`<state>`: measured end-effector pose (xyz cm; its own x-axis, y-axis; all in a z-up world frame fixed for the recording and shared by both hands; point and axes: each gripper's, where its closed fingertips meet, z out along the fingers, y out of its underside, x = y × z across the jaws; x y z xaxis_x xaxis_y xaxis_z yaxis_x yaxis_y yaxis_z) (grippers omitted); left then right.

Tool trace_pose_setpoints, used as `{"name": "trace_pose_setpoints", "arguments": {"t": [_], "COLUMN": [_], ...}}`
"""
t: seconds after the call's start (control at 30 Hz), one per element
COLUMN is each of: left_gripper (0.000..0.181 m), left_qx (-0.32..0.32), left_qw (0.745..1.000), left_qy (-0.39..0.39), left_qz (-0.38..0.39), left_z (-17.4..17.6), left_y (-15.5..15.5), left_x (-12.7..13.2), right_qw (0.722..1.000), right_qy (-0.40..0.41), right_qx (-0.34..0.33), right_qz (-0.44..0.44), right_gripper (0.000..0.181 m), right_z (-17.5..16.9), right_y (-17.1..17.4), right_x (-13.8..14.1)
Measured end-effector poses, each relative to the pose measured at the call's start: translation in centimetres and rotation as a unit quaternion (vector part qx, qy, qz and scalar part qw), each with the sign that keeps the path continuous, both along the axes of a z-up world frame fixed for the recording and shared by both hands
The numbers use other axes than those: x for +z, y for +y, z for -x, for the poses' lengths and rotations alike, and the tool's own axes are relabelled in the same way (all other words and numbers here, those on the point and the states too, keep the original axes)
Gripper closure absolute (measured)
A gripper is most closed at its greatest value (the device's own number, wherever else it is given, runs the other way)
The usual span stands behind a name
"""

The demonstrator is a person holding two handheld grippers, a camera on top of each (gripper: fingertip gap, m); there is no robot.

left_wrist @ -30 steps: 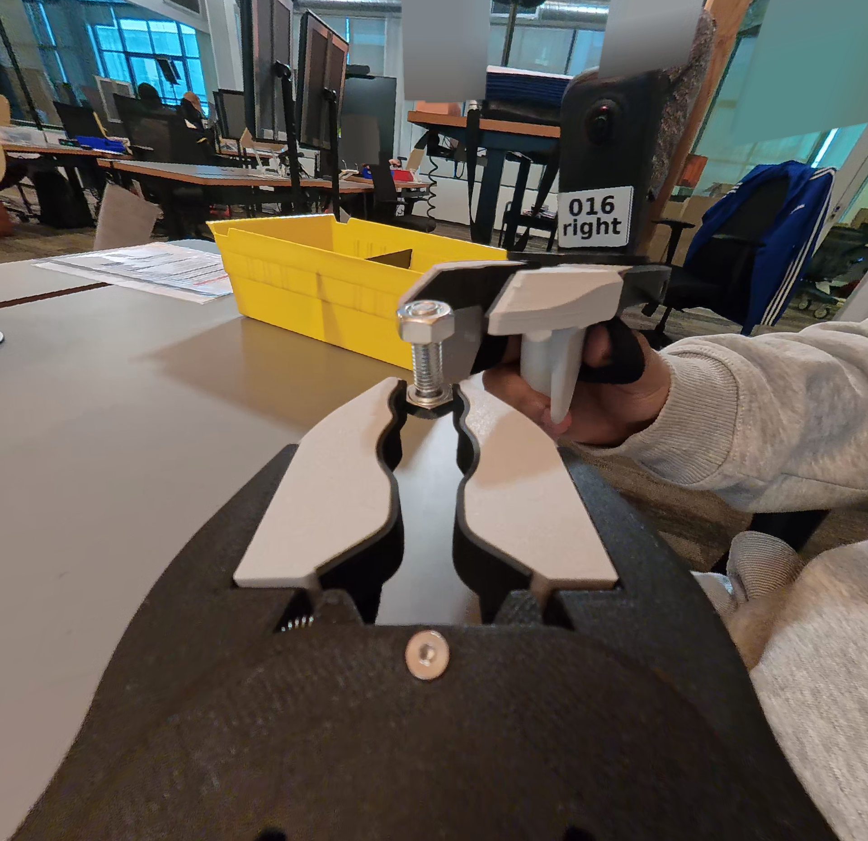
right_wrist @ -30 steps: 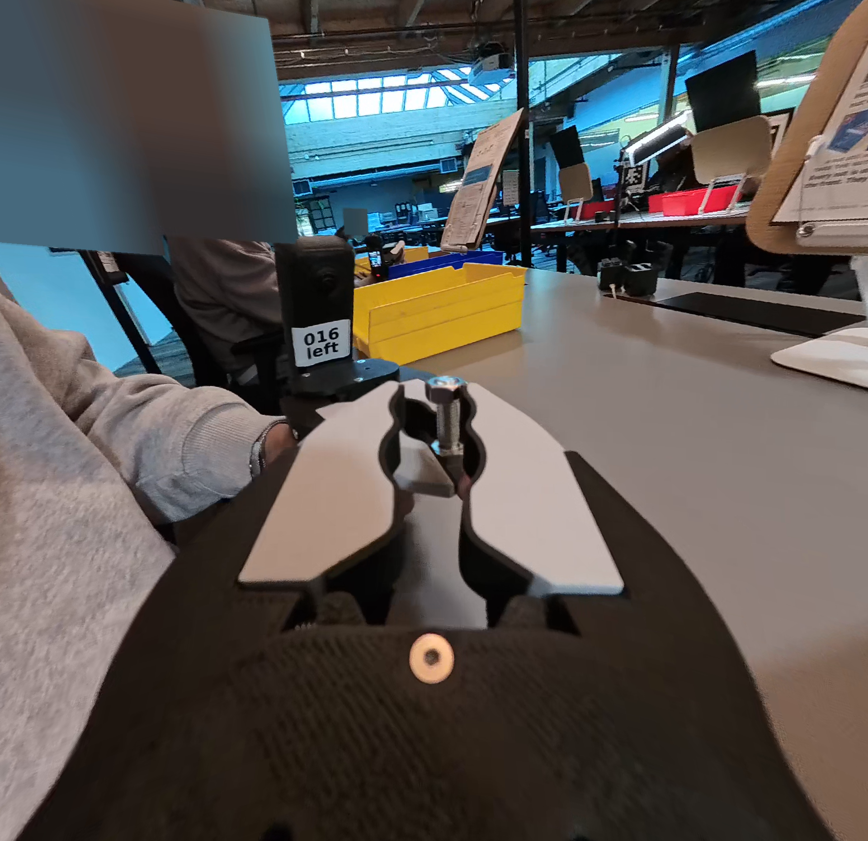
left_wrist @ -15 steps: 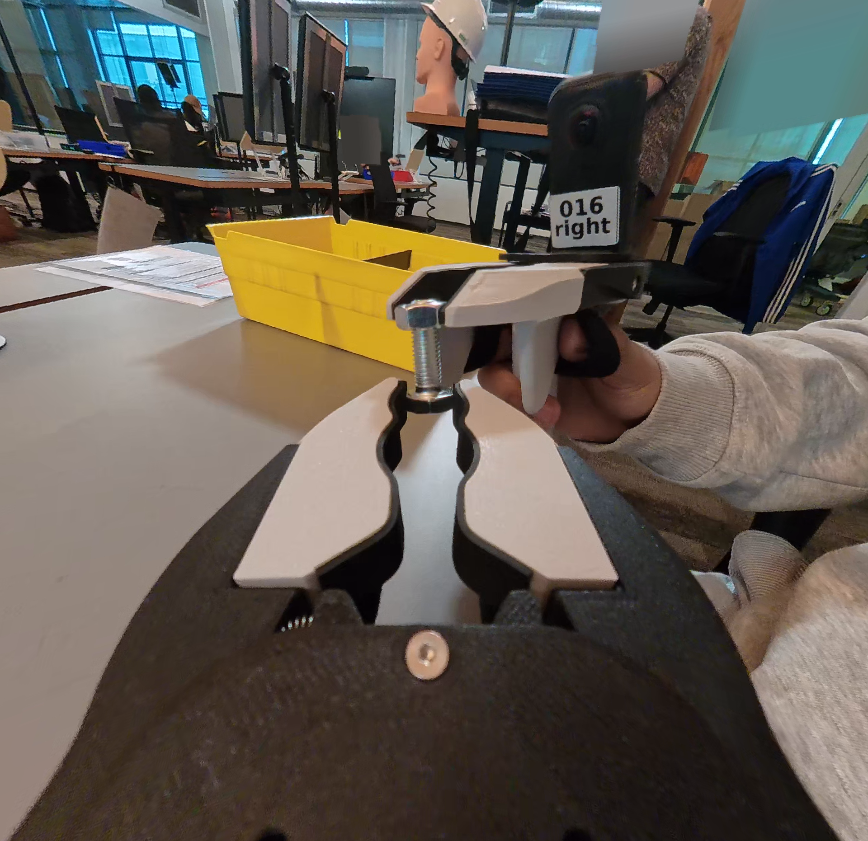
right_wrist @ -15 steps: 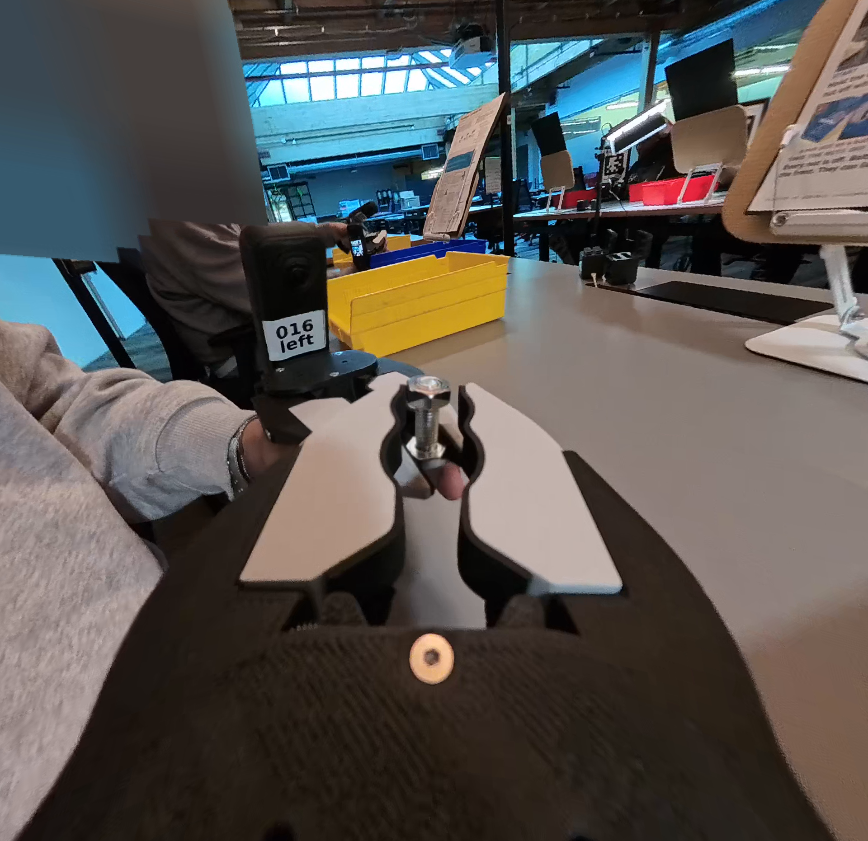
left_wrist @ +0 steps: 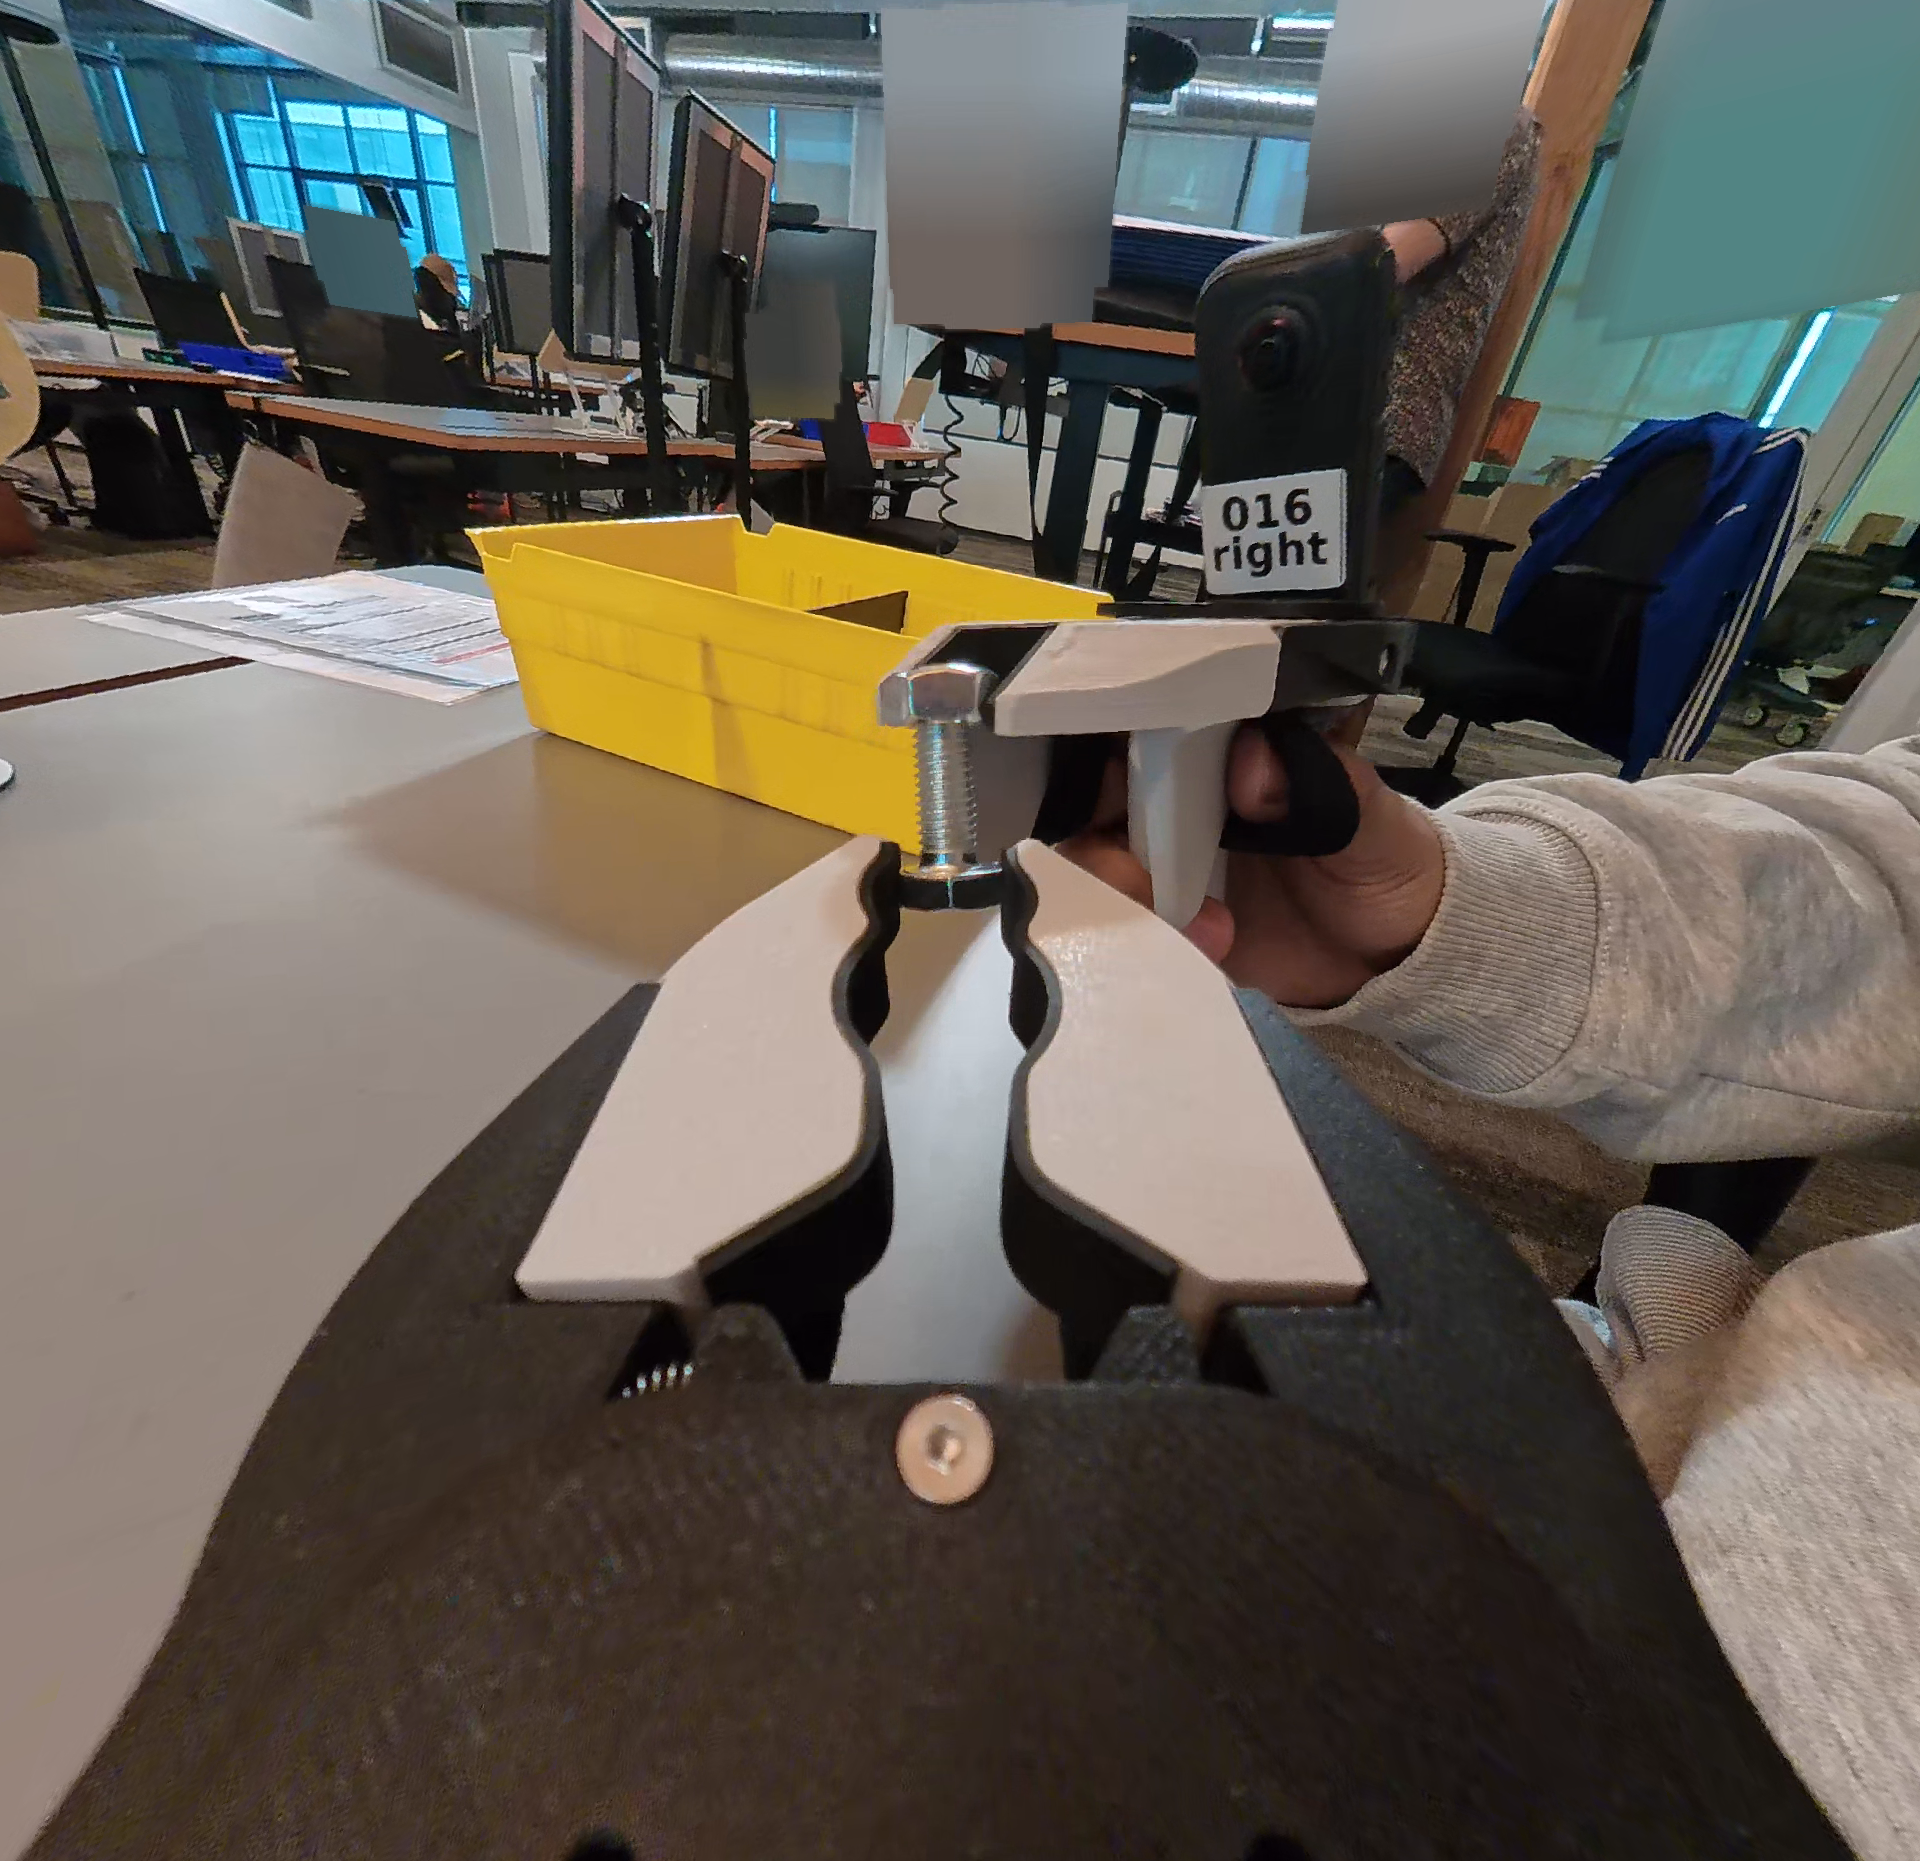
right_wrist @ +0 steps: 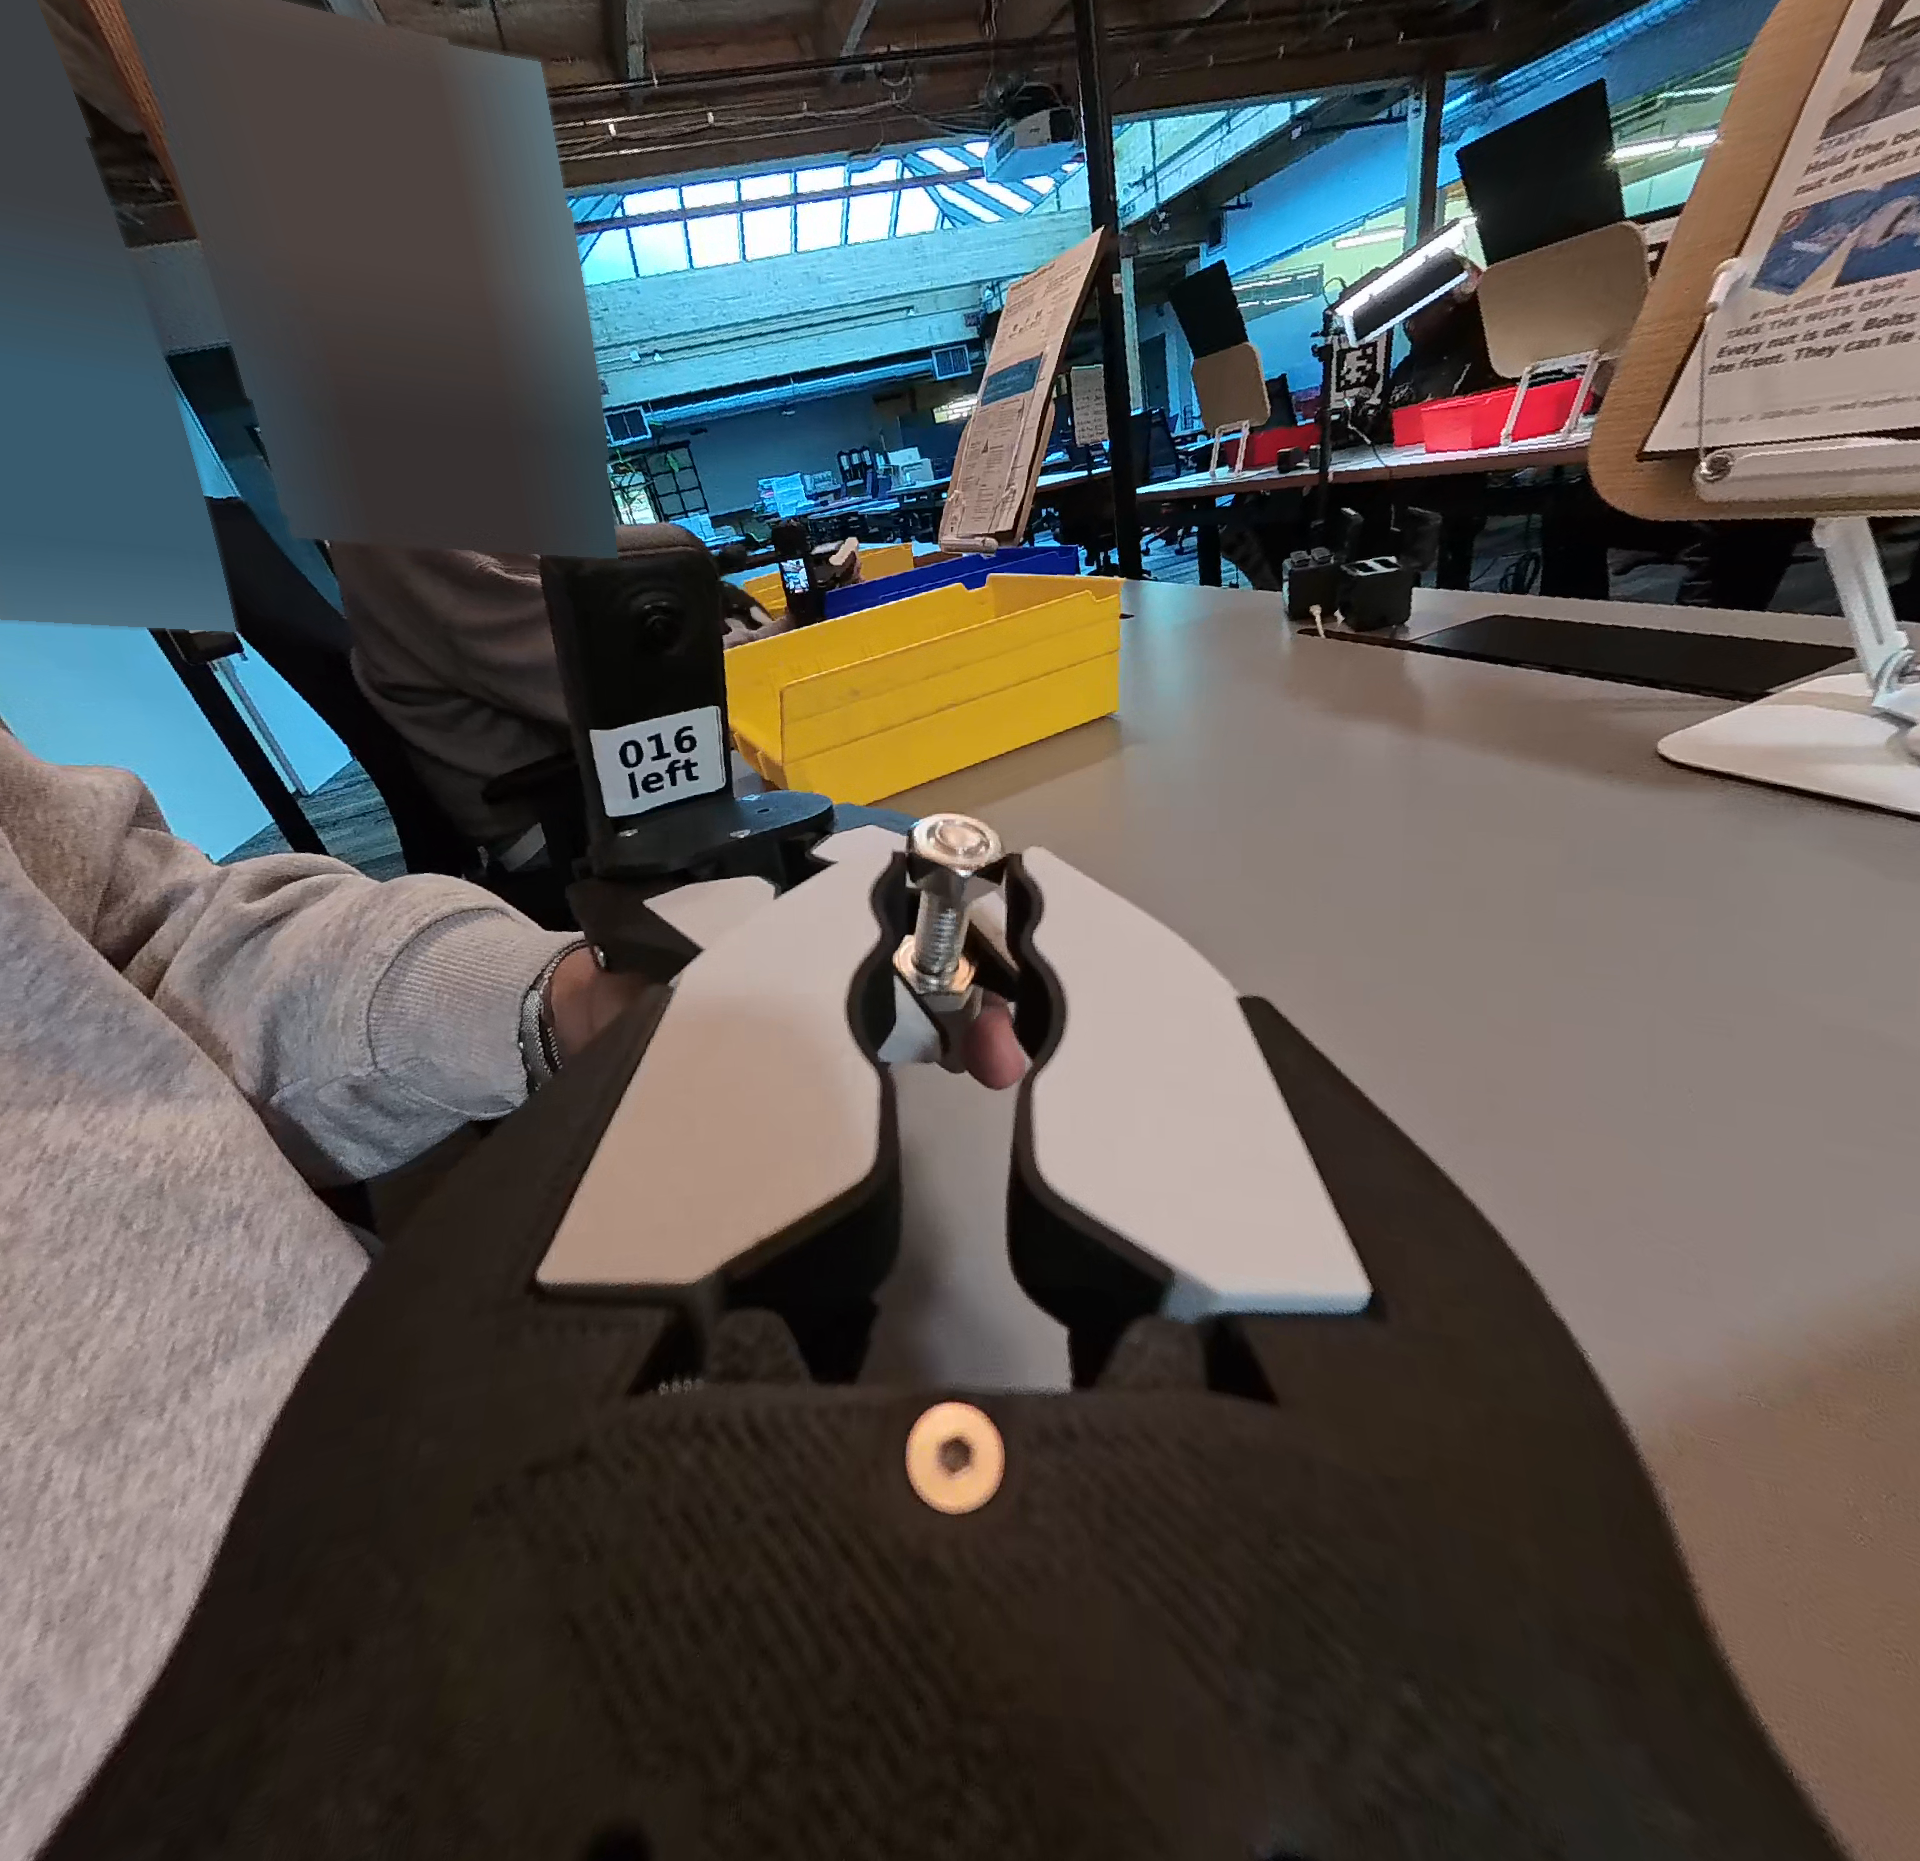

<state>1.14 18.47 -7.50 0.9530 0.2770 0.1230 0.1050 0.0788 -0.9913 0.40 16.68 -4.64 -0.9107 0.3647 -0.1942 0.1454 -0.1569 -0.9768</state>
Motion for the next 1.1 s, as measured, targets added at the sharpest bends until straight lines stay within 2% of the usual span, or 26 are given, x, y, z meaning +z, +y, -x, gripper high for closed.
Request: {"name": "trace_pose_setpoints", "arguments": {"t": [0.2,0.37,0.5,0.63,1.1], "left_gripper": [0.162,0.162,0.162,0.162,0.162], "left_qx": [-0.004,-0.007,-0.009,-0.016,-0.016], "left_qw": [1.000,1.000,1.000,1.000,1.000], "left_qy": [-0.004,-0.005,-0.006,0.000,0.004], "left_qz": [-0.026,-0.027,-0.023,-0.014,-0.001], "left_z": [0.0,-0.1,-0.2,-0.5,-0.7], "left_y": [-0.3,-0.3,-0.2,0.1,0.4], "left_x": [0.8,0.8,0.6,0.3,0.0], "right_qw": [0.999,1.000,0.999,1.000,0.999], "right_qy": [-0.008,-0.017,-0.008,0.009,0.016], "right_qx": [0.016,-0.006,0.020,0.016,0.032], "right_qz": [0.027,0.023,0.044,0.020,0.015], "right_gripper": [0.162,0.170,0.162,0.163,0.164], "right_z": [-0.2,0.5,-0.3,-0.6,-1.1], "right_y": [0.3,0.8,0.6,0.0,-0.5], "right_x": [0.5,0.3,1.0,0.7,0.7]}}
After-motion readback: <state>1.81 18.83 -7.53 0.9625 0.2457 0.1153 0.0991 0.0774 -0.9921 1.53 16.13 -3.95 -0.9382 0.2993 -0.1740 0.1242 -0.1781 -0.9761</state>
